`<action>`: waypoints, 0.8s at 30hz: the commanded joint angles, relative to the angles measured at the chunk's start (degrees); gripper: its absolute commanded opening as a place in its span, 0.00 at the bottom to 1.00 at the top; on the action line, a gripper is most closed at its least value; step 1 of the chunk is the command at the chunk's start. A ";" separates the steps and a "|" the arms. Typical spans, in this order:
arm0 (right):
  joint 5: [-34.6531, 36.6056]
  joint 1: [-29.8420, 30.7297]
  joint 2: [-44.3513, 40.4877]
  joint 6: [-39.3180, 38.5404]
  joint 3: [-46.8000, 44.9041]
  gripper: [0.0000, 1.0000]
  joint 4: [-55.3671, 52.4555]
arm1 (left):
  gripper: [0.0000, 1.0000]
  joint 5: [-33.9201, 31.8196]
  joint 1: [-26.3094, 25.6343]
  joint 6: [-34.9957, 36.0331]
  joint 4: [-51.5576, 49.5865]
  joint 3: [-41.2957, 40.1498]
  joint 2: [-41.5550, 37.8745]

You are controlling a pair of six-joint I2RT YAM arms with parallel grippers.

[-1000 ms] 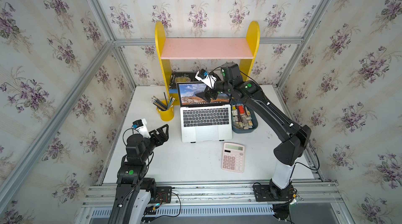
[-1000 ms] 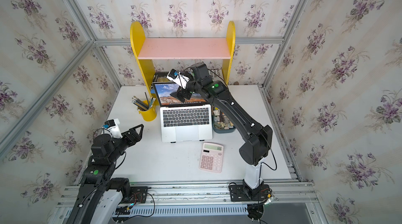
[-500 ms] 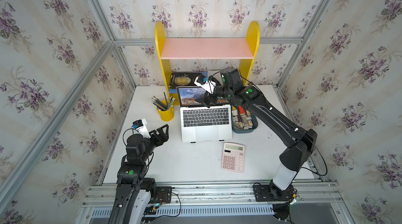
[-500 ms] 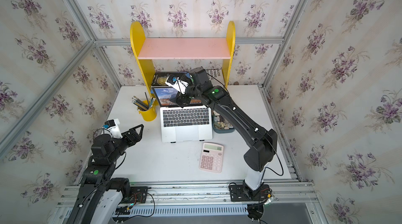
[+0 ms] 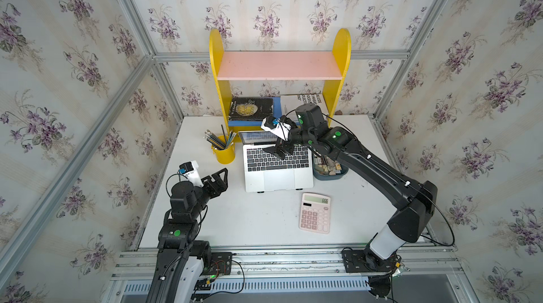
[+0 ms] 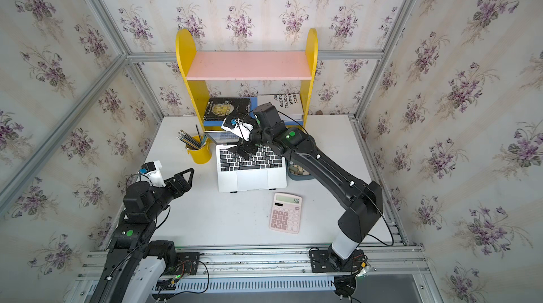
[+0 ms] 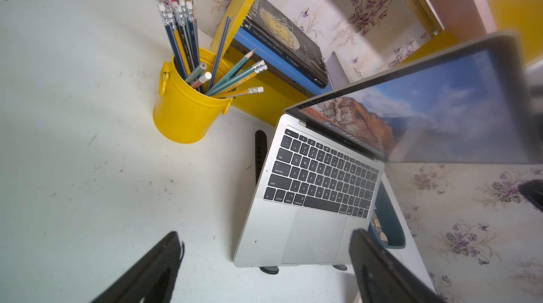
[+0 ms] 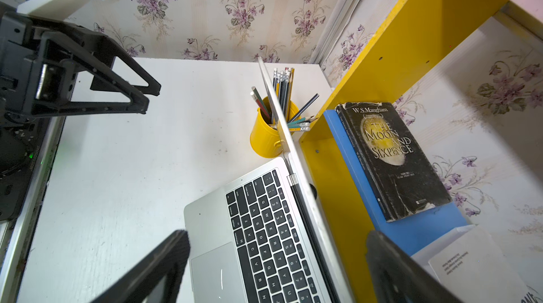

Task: Close the laptop lid and set it aside
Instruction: Close the lid of the laptop.

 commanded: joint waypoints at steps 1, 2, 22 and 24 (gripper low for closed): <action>-0.46 0.38 0.43 4.06 -2.50 0.97 -7.45 | 0.92 0.21 0.06 0.53 0.45 0.09 0.15; -0.38 0.56 0.19 4.22 -2.95 0.97 -7.25 | 0.92 0.20 0.01 0.50 0.45 0.06 0.17; 1.91 3.97 -4.15 6.83 -14.01 1.00 -1.50 | 0.92 0.19 0.05 0.47 0.54 0.21 0.52; 1.86 4.12 -4.43 7.03 -14.92 1.00 -0.95 | 0.92 0.28 0.01 0.47 0.62 0.22 0.60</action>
